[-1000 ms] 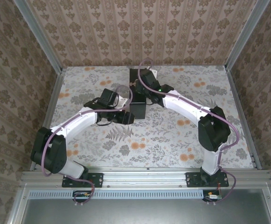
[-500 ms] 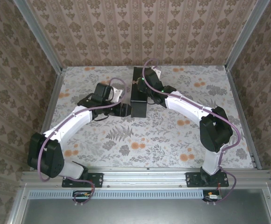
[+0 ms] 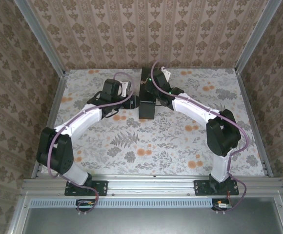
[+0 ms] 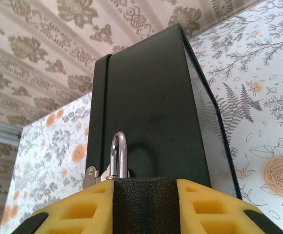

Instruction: Unlock the padlock with the key

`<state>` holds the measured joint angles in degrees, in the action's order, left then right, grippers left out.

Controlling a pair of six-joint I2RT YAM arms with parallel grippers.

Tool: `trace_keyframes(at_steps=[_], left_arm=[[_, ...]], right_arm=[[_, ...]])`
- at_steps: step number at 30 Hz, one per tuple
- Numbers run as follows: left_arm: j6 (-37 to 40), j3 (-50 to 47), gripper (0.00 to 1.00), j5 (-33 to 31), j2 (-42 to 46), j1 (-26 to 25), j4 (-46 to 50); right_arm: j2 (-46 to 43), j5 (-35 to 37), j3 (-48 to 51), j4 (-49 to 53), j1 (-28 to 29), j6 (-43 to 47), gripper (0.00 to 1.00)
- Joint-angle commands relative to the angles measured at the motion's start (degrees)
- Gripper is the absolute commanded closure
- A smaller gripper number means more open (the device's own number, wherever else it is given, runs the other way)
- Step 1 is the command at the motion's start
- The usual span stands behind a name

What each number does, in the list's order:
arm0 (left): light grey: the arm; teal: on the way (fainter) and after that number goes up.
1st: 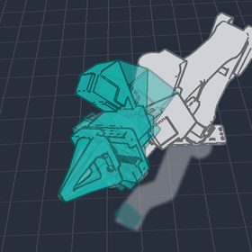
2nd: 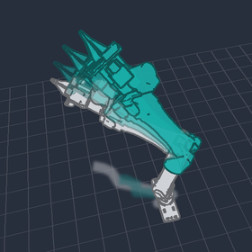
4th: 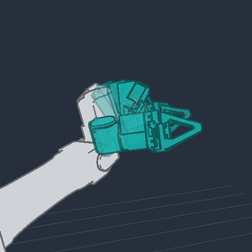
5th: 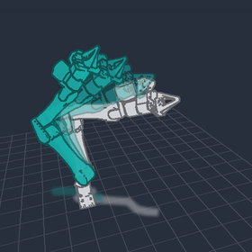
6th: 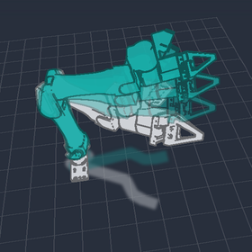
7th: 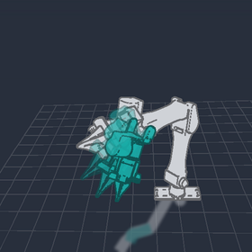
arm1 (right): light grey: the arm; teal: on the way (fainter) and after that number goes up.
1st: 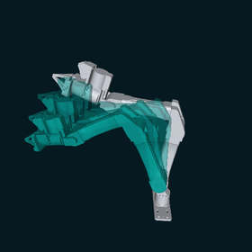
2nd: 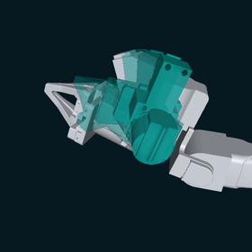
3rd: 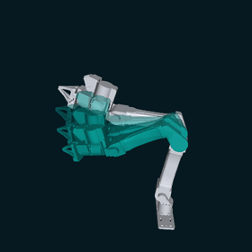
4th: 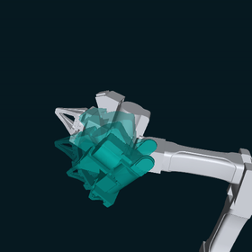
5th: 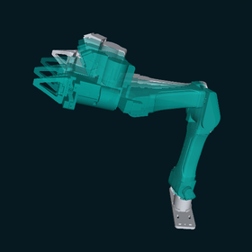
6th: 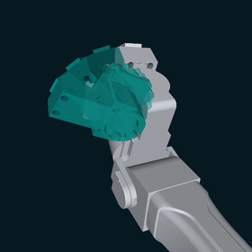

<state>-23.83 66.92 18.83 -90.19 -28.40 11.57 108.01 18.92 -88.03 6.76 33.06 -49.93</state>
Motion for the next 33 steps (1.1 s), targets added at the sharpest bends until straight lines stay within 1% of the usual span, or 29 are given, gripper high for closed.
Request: trace_keyframes(at_steps=[1,5,10,13,15,19,21,23,26,29,31,33], left_arm=[[-1.4,3.3,0.42,0.1,-1.7,-0.1,-4.3],[-1.2,4.9,0.42,0.3,-1.8,-0.1,-4.2],[-1.5,4.7,0.42,1.1,-1.3,0.0,-4.1],[-0.1,5.9,0.41,0.7,-1.2,-0.1,-3.1],[1.1,8.1,0.41,0.2,-2.1,-0.1,-1.3],[3.1,12.2,0.41,0.4,-5.9,-0.3,0.1],[4.9,14.9,0.4,0.2,-9.1,-0.6,1.2],[6.4,17.0,0.4,-0.5,-11.5,-0.8,2.2],[7.0,18.5,0.38,0.0,-13.5,-0.8,0.9],[7.9,21.0,0.38,0.8,-15.9,-1.0,2.9],[8.1,20.6,0.38,0.6,-16.7,-1.3,3.0],[8.0,19.2,0.38,1.0,-17.2,-1.5,2.0]], right_arm=[[1.2,0.2,-1.1,-0.6,-0.1,-4.8,0.97],[1.2,1.7,-1.8,1.3,-0.2,-6.6,0.97],[-0.9,2.4,-0.1,0.6,-1.3,-10.4,0.95],[-1.4,2.0,-0.5,0.5,-1.8,-9.8,0.95],[-1.0,1.8,-1.5,2.3,-2.3,-9.9,0.95],[-0.9,2.5,-1.4,1.8,-3.2,-10.3,0.95],[0.1,0.3,-2.6,1.2,-3.8,-9.3,0.96],[0.7,-0.4,-3.4,2.0,-3.9,-8.5,0.96],[1.0,-3.5,-3.2,0.8,-4.4,-8.3,0.96],[0.9,-4.8,-3.0,1.0,-4.5,-7.8,0.96],[0.4,-4.4,-2.3,0.7,-4.8,-7.3,0.95],[0.2,-5.7,-1.2,-0.8,-5.6,-7.5,0.95]])
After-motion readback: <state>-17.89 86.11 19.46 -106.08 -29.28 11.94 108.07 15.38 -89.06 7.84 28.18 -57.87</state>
